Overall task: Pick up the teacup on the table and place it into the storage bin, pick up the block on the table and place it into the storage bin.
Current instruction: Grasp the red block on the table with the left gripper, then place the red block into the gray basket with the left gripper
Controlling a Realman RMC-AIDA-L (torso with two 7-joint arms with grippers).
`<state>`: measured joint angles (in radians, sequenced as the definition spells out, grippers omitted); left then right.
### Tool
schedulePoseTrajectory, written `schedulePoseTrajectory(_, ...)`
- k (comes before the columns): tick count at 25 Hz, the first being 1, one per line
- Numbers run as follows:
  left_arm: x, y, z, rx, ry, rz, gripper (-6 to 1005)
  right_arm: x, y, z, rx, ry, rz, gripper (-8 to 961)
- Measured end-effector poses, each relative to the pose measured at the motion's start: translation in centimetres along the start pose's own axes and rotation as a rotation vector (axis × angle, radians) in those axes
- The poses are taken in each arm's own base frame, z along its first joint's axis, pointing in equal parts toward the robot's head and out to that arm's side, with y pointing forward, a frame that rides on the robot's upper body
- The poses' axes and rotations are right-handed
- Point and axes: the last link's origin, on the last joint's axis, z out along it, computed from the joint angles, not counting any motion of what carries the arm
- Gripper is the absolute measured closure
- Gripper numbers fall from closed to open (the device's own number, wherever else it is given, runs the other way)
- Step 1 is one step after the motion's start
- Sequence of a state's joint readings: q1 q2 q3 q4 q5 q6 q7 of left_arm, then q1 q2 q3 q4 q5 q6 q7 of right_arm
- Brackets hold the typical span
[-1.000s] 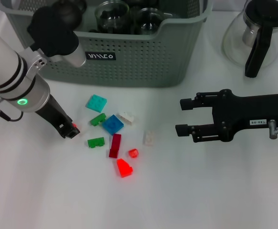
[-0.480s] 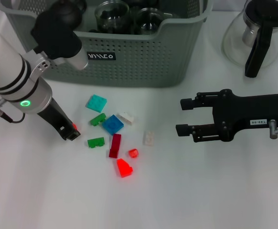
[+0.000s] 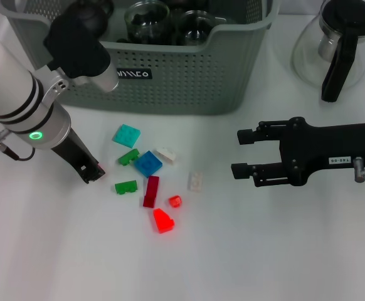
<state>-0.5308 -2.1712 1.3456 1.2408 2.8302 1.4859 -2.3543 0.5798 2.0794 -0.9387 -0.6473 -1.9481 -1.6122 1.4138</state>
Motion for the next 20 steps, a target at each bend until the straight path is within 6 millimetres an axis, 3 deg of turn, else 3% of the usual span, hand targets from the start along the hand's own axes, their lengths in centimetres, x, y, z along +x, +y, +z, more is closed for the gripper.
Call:
schedulePoseTrajectory(3,0.1,-0.1,-0.1,0.004,0.003,-0.006,818,0.0,0.0,0.0,0.001,0.001,-0.001,192)
schedulePoseTrajectory(6,0.1,-0.1,-0.3,0.003,0.01,-0.015,819,0.0,0.0,0.0,0.001,0.001,-0.002,192)
schedulePoseTrajectory(11,-0.5,-1.0,-2.7,-0.047,0.087,-0.065,828,0.0,0.0,-0.1,0.001,0.001,-0.001,192)
schedulePoseTrajectory(16,-2.1,-2.7,-5.6,-0.198,0.256,-0.147,839,0.0,0.0,-0.1,0.002,0.001,0.002,193)
schedulePoseTrajectory(20,-4.0,-3.7,-7.6,-0.428,0.453,-0.199,842,0.1,0.0,-0.1,0.0,0.001,0.006,193)
